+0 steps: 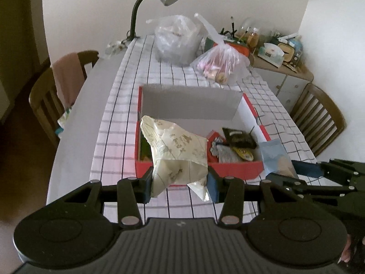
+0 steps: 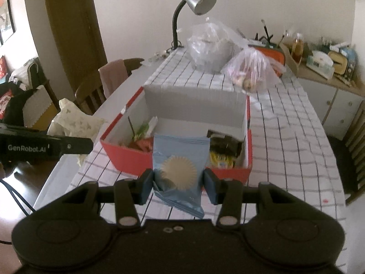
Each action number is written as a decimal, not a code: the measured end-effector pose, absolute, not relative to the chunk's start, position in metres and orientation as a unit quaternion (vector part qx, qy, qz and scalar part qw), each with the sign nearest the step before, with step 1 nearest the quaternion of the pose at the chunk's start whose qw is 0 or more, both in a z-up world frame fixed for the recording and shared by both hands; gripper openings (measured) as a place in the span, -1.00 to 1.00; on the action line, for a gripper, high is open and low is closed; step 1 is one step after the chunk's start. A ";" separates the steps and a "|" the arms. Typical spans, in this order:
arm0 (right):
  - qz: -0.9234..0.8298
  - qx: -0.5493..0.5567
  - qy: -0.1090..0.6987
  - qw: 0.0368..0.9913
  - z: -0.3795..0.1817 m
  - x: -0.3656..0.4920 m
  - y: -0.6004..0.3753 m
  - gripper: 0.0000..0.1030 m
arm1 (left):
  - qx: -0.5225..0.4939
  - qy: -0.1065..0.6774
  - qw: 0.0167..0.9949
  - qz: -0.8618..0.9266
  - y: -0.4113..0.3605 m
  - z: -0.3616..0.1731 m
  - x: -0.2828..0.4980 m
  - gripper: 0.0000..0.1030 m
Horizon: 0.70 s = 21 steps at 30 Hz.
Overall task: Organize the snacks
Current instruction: 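Carry the cream bag and blue pouch over the red box with both grippers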
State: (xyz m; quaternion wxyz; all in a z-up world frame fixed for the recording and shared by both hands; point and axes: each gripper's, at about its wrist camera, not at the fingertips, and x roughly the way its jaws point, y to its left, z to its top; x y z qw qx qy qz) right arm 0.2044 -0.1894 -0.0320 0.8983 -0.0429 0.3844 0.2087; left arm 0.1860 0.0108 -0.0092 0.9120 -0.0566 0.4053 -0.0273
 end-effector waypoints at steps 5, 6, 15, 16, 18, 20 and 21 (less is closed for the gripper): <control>0.202 -0.047 0.371 0.905 -0.023 0.220 -0.187 -0.11 | -0.044 0.395 0.917 -0.024 0.010 0.001 0.202 -0.13; 0.200 -0.048 0.370 0.906 -0.021 0.223 -0.186 -0.11 | -0.042 0.394 0.918 -0.023 0.010 0.002 0.205 -0.13; 0.192 -0.055 0.363 0.910 -0.022 0.249 -0.180 -0.11 | -0.028 0.393 0.919 -0.023 0.007 0.003 0.234 -0.13; 0.191 -0.056 0.364 0.910 -0.024 0.251 -0.179 -0.11 | -0.026 0.394 0.918 -0.022 0.007 0.000 0.237 -0.13; 0.189 -0.062 0.367 0.909 -0.028 0.258 -0.177 -0.11 | -0.023 0.399 0.917 -0.023 0.007 -0.004 0.244 -0.13; 0.186 -0.064 0.371 0.908 -0.033 0.265 -0.175 -0.11 | -0.021 0.404 0.914 -0.024 0.006 -0.009 0.252 -0.13; 0.184 -0.065 0.373 0.907 -0.035 0.268 -0.174 -0.11 | -0.020 0.407 0.913 -0.024 0.006 -0.012 0.255 -0.13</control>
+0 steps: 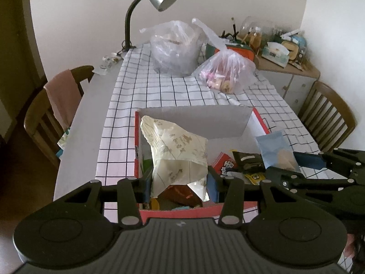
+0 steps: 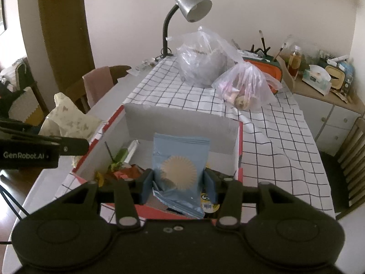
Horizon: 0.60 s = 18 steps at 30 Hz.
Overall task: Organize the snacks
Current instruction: 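Carry the cream bag and blue pouch over the red box with both grippers, then open both grippers to drop the cream bag and blue pouch into the box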
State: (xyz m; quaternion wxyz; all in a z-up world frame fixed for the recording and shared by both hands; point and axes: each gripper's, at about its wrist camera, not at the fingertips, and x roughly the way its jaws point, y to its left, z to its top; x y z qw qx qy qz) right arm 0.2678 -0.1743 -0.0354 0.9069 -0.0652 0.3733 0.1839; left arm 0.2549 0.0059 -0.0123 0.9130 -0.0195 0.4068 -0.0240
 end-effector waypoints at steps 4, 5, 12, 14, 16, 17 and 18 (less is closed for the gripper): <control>0.180 -0.075 0.384 0.903 -0.048 0.280 -0.169 -0.11 | -0.024 0.422 0.906 -0.022 0.007 -0.025 0.271 -0.13; 0.178 -0.078 0.387 0.902 -0.051 0.283 -0.167 -0.11 | -0.024 0.426 0.904 -0.021 0.007 -0.029 0.275 -0.12; 0.176 -0.085 0.402 0.894 -0.071 0.301 -0.162 -0.11 | -0.022 0.453 0.891 -0.017 0.007 -0.054 0.293 -0.13; 0.173 -0.087 0.407 0.893 -0.077 0.306 -0.161 -0.11 | -0.020 0.458 0.888 -0.017 0.006 -0.060 0.296 -0.12; 0.172 -0.087 0.412 0.891 -0.082 0.310 -0.160 -0.11 | -0.017 0.464 0.885 -0.018 0.004 -0.066 0.300 -0.13; 0.170 -0.088 0.414 0.890 -0.085 0.312 -0.160 -0.11 | -0.015 0.467 0.884 -0.020 0.003 -0.068 0.302 -0.13; 0.170 -0.088 0.416 0.889 -0.087 0.313 -0.160 -0.11 | -0.013 0.468 0.883 -0.020 0.003 -0.071 0.303 -0.12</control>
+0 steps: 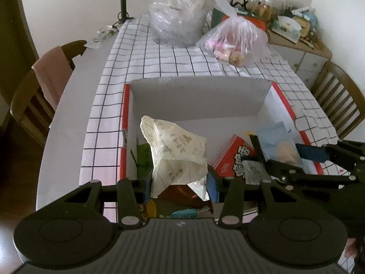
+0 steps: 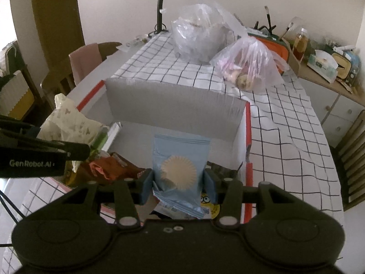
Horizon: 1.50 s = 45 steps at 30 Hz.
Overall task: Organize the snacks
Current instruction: 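Open both grippers to drop the cream bag and blue pouch into the box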
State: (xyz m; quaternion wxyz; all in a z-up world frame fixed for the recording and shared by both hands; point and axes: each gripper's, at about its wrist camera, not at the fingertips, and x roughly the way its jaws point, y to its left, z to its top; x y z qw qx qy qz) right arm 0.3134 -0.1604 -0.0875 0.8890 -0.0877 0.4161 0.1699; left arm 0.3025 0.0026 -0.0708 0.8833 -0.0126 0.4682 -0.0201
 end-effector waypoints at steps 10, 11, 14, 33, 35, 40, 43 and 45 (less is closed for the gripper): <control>0.161 -0.096 0.443 0.877 -0.114 0.317 -0.159 -0.10 | 0.000 0.498 0.867 -0.020 -0.003 -0.100 0.307 -0.12; 0.161 -0.095 0.446 0.875 -0.116 0.317 -0.159 -0.10 | 0.000 0.500 0.866 -0.020 -0.003 -0.101 0.307 -0.12; 0.160 -0.095 0.450 0.874 -0.119 0.317 -0.158 -0.06 | 0.003 0.500 0.866 -0.021 -0.004 -0.104 0.306 -0.10; 0.161 -0.050 0.423 0.890 -0.094 0.299 -0.166 0.62 | -0.016 0.461 0.887 -0.018 0.005 -0.077 0.282 0.31; 0.166 -0.046 0.418 0.892 -0.088 0.295 -0.168 0.64 | -0.019 0.454 0.890 -0.020 0.007 -0.072 0.278 0.33; 0.171 -0.033 0.404 0.898 -0.071 0.284 -0.173 0.83 | -0.019 0.439 0.898 -0.021 0.007 -0.059 0.266 0.36; 0.174 -0.025 0.395 0.902 -0.061 0.277 -0.177 0.83 | -0.026 0.429 0.903 -0.024 0.007 -0.050 0.258 0.40; 0.176 -0.023 0.388 0.904 -0.055 0.271 -0.180 0.83 | -0.028 0.420 0.907 -0.028 0.008 -0.043 0.252 0.44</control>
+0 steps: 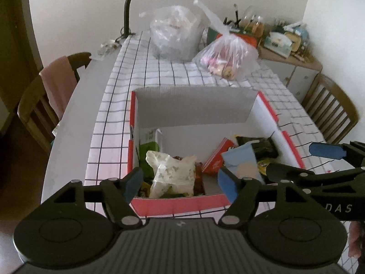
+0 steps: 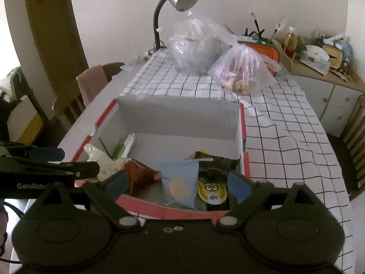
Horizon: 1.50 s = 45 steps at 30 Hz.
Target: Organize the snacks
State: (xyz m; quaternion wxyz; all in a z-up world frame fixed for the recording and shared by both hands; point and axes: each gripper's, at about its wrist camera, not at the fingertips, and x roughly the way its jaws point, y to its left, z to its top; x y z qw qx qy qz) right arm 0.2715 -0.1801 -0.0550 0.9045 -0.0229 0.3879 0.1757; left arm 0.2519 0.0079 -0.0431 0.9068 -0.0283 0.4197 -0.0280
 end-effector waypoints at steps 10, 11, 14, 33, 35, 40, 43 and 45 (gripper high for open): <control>0.176 0.000 0.364 0.914 -0.029 0.243 -0.197 1.00 | -0.042 0.383 0.922 -0.034 0.011 -0.020 0.219 0.63; 0.177 0.001 0.361 0.915 -0.027 0.239 -0.198 1.00 | -0.043 0.380 0.923 -0.036 0.011 -0.018 0.214 0.65; 0.180 0.006 0.357 0.917 -0.020 0.230 -0.201 1.00 | -0.041 0.372 0.926 -0.039 0.009 -0.015 0.204 0.70; 0.199 0.033 0.343 0.917 -0.008 0.188 -0.205 1.00 | -0.046 0.359 0.931 -0.034 0.010 -0.007 0.159 0.89; 0.200 0.037 0.345 0.917 -0.009 0.187 -0.206 1.00 | -0.046 0.362 0.931 -0.034 0.009 -0.007 0.158 0.89; 0.199 0.039 0.347 0.916 -0.010 0.184 -0.207 1.00 | -0.045 0.361 0.931 -0.033 0.008 -0.006 0.153 0.89; 0.200 0.039 0.347 0.916 -0.010 0.184 -0.208 1.00 | -0.045 0.361 0.931 -0.033 0.008 -0.006 0.152 0.89; 0.199 0.039 0.347 0.916 -0.011 0.183 -0.208 1.00 | -0.045 0.361 0.931 -0.034 0.008 -0.006 0.153 0.89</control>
